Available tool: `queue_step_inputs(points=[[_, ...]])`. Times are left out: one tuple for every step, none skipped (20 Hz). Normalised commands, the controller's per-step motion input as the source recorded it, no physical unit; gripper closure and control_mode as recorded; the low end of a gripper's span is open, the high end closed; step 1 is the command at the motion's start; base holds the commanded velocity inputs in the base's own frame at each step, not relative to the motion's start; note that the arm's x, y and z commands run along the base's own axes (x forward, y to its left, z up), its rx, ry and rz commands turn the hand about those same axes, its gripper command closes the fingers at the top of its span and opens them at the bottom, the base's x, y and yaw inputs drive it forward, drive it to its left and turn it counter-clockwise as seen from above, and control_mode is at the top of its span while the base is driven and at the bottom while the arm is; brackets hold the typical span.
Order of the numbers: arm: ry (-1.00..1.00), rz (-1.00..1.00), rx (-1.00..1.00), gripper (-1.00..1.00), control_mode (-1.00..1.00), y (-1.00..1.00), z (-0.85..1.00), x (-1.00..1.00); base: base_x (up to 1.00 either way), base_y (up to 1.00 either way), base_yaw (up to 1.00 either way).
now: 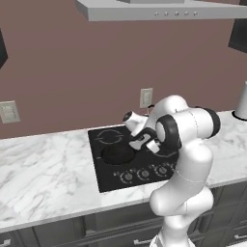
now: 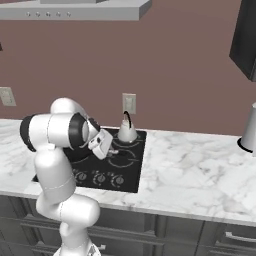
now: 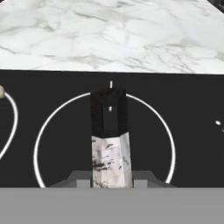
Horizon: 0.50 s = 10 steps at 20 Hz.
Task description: Pick the pan from the cabinet and place it on the stove. Then turn on the stove burner for the pan.
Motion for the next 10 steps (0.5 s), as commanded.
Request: queue_step_inputs(points=[[0.0, -0.08, 0.0, 1.0, -1.0, 0.04, -0.16, 0.16, 0.0, 0.0, 0.0], [0.0, -0.07, 0.0, 1.0, -1.0, 0.06, -0.16, 0.17, 0.0, 0.0, 0.0], [0.0, -0.07, 0.0, 1.0, -1.0, 0.05, -0.15, 0.13, 0.0, 0.0, 0.0], [0.0, -0.06, 0.0, 1.0, -1.0, 0.03, -0.14, 0.11, 0.0, 0.0, 0.0], [0.0, -0.06, 0.0, 1.0, -1.0, 0.0, -0.17, 0.1, 0.0, 0.0, 0.0], [0.0, -0.06, 0.0, 1.0, -1.0, 0.02, -0.17, 0.07, 0.0, 0.0, 0.0], [0.0, -0.06, 0.0, 1.0, -1.0, 0.05, -0.17, 0.08, 0.0, 0.0, 0.0], [0.0, -0.05, 0.0, 1.0, -1.0, 0.06, -0.16, 0.07, 0.0, 0.0, 0.0], [0.0, -0.05, 0.0, 1.0, -1.0, 0.09, -0.17, 0.07, 0.0, 0.0, 0.0], [0.0, -0.05, 0.0, 1.0, -1.0, 0.09, -0.2, 0.04, 0.0, 0.0, 0.0]])
